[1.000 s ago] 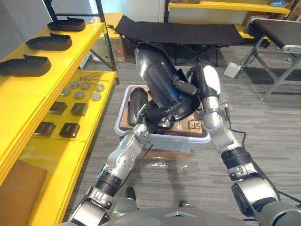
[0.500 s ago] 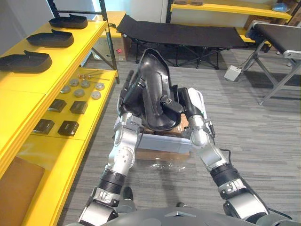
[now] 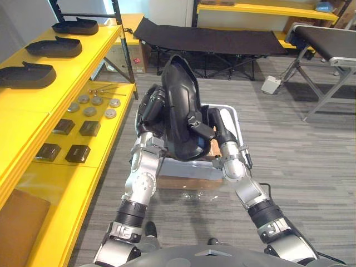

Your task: Walk over and take three plastic housings, then place them on the shelf

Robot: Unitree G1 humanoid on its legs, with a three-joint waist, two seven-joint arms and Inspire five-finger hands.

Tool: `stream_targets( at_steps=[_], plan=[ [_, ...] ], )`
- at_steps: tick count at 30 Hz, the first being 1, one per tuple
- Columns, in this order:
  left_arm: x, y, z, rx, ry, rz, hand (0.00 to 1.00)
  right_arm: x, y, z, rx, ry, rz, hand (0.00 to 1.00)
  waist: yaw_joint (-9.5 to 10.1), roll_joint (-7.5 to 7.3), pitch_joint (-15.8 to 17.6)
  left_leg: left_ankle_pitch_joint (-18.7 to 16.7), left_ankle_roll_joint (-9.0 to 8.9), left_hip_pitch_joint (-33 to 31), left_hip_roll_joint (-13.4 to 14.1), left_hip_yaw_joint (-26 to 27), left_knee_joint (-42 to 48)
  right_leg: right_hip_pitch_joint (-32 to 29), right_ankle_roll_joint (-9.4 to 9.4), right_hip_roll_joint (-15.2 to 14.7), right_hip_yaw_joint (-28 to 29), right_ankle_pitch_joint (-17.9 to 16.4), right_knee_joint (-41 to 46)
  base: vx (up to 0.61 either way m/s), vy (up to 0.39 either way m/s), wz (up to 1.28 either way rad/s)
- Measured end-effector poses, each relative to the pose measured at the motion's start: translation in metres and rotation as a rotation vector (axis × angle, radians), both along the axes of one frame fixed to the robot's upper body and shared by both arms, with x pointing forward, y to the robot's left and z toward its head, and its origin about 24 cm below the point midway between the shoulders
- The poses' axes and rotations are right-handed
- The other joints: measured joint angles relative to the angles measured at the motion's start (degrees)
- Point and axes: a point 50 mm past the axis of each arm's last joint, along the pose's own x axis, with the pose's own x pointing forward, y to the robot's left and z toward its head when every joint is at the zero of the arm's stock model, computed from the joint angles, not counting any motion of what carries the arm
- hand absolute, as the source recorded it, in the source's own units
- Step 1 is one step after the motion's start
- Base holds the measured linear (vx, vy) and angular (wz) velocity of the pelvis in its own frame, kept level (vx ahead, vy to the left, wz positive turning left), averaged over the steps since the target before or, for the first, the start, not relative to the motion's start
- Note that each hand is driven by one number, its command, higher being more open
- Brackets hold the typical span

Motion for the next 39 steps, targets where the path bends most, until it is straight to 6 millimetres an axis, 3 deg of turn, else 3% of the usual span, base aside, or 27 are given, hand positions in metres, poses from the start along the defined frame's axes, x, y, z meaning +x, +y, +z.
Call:
stream_targets(
  at_steps=[1,15,24,31,36,37,39],
  plan=[
    [0.001,-0.001,-0.001,0.013,0.005,-0.014,1.00,0.000,-0.003,-0.001,-0.008,0.000,-0.008,0.00,0.02,-0.01,0.0,0.0,-0.02,0.0,0.0,0.0,0.0,0.0,0.21,0.0,0.1,0.1,0.0,0.00,0.000,0.00],
    [0.003,-0.003,-0.015,0.100,0.063,-0.106,1.00,0.002,-0.026,0.001,-0.058,-0.007,-0.055,0.00,0.20,0.06,0.0,-0.1,-0.02,0.0,0.0,0.2,0.0,0.2,0.34,0.2,0.4,0.5,-0.9,0.00,0.001,-0.01],
    [-0.012,0.003,-0.032,0.005,0.100,-0.113,1.00,0.008,-0.041,0.034,-0.121,-0.124,-0.060,0.00,-0.17,1.04,-0.5,-0.3,-0.34,0.7,-0.1,0.8,0.0,0.0,0.08,0.2,0.8,0.0,0.2,0.00,0.008,-0.04],
    [-0.014,0.006,-0.024,-0.149,0.093,-0.048,1.00,0.007,-0.043,0.048,-0.117,-0.197,-0.043,0.00,-0.23,1.77,-1.0,-0.4,-0.51,0.7,-0.1,0.7,0.0,-0.3,-0.15,0.2,0.7,-0.5,0.2,0.00,0.000,0.00],
    [-0.014,0.029,-0.026,-0.289,0.145,0.176,1.00,0.007,-0.047,0.051,-0.112,-0.204,-0.050,0.00,-0.38,1.84,-1.0,-0.4,-0.50,0.7,-0.1,0.8,0.0,-0.3,-0.16,0.2,0.7,-0.4,0.2,0.00,0.000,0.00],
    [-0.018,0.062,-0.029,-0.427,0.128,0.372,1.00,0.008,-0.055,0.056,-0.106,-0.213,-0.075,0.00,-0.69,1.83,-1.0,-0.3,-0.34,0.7,-0.1,0.8,0.0,-0.3,0.14,0.2,0.7,-0.2,0.1,0.00,0.000,0.00],
    [-0.021,0.073,-0.030,-0.480,0.109,0.438,1.00,0.008,-0.060,0.058,-0.101,-0.220,-0.096,0.00,-0.55,1.82,-1.0,-0.2,-0.29,0.7,-0.1,0.8,0.0,-0.3,0.15,0.2,0.6,-0.2,0.1,0.00,0.000,0.00]
  ],
)
